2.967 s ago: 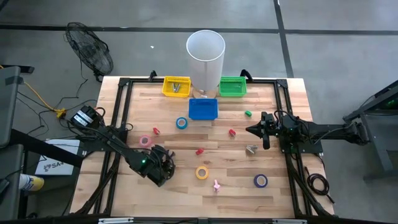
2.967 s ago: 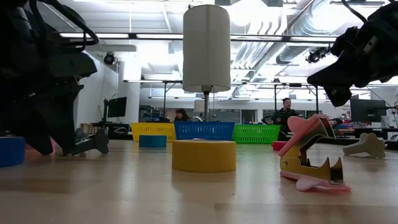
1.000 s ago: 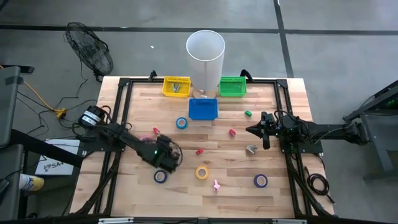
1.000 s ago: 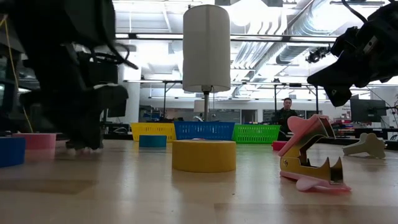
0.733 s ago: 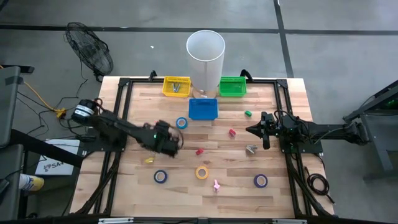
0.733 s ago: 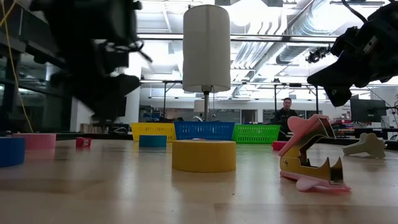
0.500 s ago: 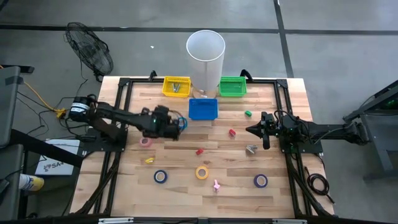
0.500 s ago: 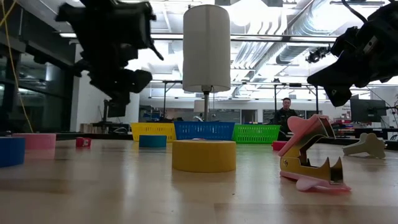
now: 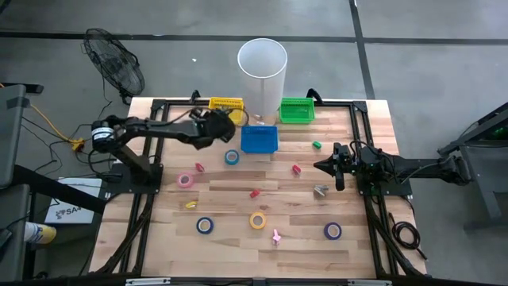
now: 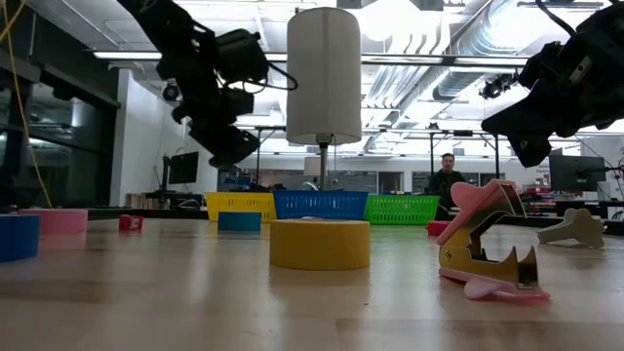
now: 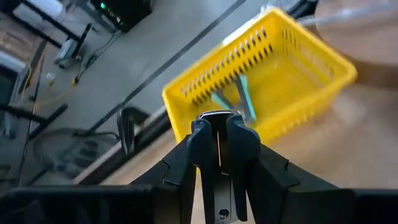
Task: Pick and place Stapler, Stapler remover, tape
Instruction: Put the black staple remover into the yellow basket
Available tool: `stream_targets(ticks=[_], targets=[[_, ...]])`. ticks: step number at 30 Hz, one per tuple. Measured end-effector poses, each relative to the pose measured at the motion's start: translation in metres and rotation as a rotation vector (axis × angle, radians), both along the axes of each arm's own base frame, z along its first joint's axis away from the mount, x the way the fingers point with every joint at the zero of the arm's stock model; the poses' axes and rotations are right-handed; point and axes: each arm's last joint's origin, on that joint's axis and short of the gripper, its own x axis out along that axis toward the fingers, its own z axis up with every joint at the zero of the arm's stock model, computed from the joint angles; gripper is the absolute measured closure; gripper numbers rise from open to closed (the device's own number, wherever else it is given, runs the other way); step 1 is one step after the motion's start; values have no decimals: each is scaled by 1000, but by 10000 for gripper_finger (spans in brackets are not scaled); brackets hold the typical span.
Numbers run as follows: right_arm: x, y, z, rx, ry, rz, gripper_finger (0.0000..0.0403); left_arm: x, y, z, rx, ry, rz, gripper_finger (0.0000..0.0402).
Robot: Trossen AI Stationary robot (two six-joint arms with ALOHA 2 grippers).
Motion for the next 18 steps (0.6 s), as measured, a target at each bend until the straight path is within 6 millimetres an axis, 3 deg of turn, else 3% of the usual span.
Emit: stream_targets(ticks=[8, 18], targets=[[0, 0, 0, 0, 0, 0, 403, -6, 40, 6, -54, -19, -123, 298], [0, 0, 0, 0, 0, 0, 403, -27, 74, 4, -150, -141, -46, 298]])
